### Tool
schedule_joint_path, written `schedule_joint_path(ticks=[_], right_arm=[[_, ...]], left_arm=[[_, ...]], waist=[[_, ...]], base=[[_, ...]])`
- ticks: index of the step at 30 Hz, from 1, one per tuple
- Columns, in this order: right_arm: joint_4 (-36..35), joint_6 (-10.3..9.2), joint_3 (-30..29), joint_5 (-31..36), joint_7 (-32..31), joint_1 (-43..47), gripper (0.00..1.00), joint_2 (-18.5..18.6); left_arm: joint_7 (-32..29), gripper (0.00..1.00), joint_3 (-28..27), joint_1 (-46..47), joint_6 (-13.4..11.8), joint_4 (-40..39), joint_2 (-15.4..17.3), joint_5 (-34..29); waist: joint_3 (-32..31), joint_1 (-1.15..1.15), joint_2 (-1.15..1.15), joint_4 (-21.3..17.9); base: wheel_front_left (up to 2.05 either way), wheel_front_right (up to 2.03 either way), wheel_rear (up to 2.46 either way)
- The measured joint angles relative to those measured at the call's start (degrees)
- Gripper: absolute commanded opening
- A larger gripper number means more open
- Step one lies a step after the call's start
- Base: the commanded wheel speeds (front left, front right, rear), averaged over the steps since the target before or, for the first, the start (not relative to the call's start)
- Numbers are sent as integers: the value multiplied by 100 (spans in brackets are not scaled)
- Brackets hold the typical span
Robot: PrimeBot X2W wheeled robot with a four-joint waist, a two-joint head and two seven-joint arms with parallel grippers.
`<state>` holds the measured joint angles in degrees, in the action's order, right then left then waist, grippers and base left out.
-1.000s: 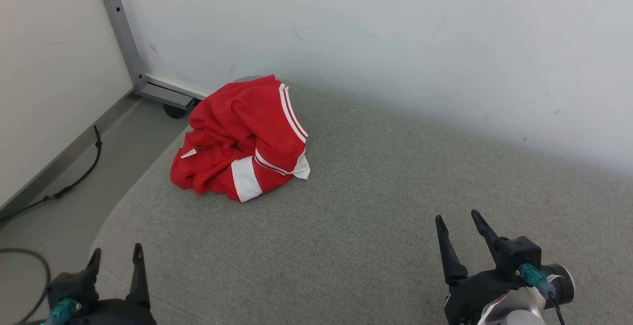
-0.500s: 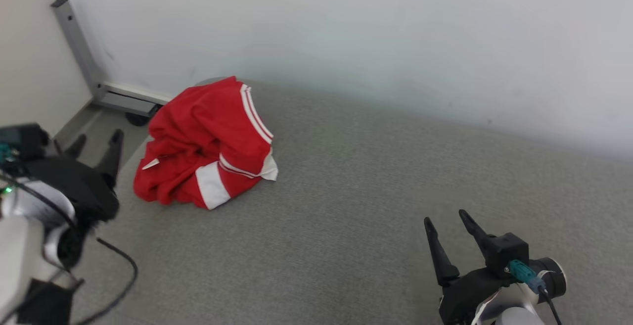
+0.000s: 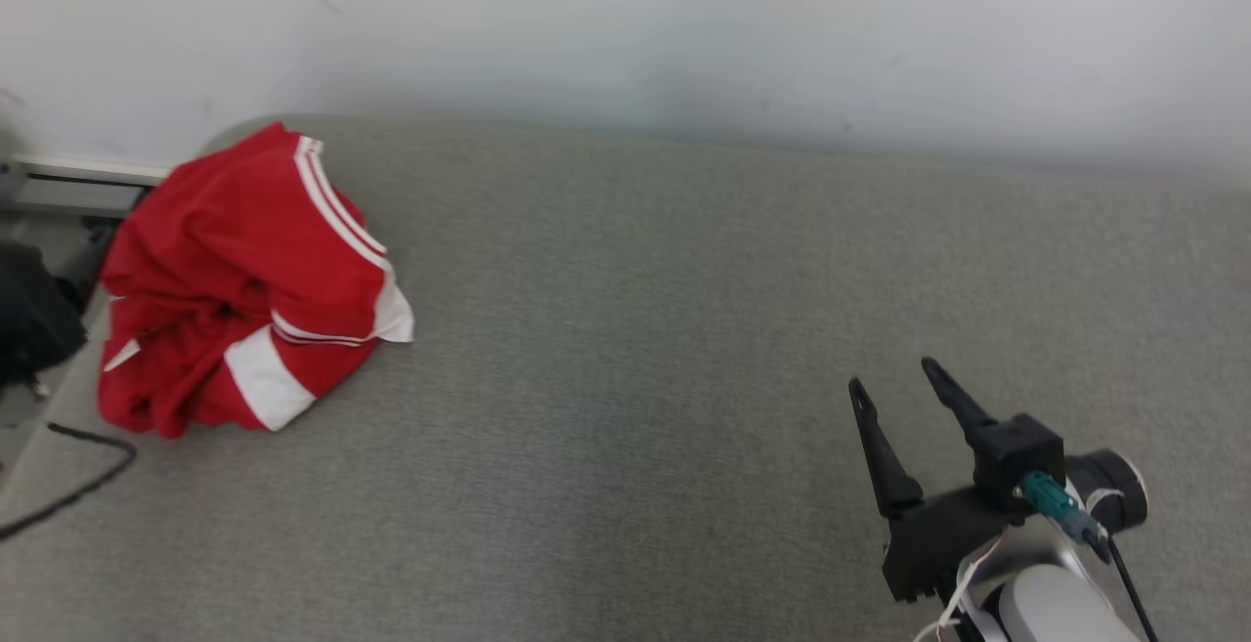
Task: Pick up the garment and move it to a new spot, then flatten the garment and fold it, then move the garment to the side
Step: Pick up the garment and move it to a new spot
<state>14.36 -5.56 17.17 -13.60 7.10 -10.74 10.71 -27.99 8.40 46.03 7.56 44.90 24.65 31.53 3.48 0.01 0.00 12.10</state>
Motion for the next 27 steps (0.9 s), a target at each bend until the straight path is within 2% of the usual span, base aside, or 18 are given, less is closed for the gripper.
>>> schedule_joint_path(ticks=[7, 18, 19, 20, 21, 27], right_arm=[[-349, -7, 29, 111, -171, -378, 100, 26], [-647, -56, -60, 205, -318, -567, 100, 24], [-666, -57, -81, 205, -345, -595, 100, 25], [-684, -64, -112, 208, -359, -620, 100, 29], [-709, -93, -145, 222, -360, -626, 100, 33], [-655, -100, -192, 322, -414, -705, 100, 30]], left_arm=[[-371, 100, 231, 394, 1, 137, 433, 254], [-973, 100, 485, 531, 1, 871, 601, 575], [-1048, 92, 565, 567, 1, 922, 593, 575], [-1087, 52, 605, 624, 1, 953, 577, 575], [-1090, 0, 691, 697, 1, 955, 571, 572], [-1128, 0, 1095, 1046, 1, 947, 561, 575]], waist=[[536, 1, 0, -457], [1405, 0, 1, -998], [1476, 0, 1, -1032], [1541, 0, 1, -1060], [1604, 0, 1, -1084], [1883, 1, 1, -1097]], base=[[0, 0, 0], [0, 0, 0], [0, 0, 0], [0, 0, 0], [0, 0, 0], [0, 0, 0]])
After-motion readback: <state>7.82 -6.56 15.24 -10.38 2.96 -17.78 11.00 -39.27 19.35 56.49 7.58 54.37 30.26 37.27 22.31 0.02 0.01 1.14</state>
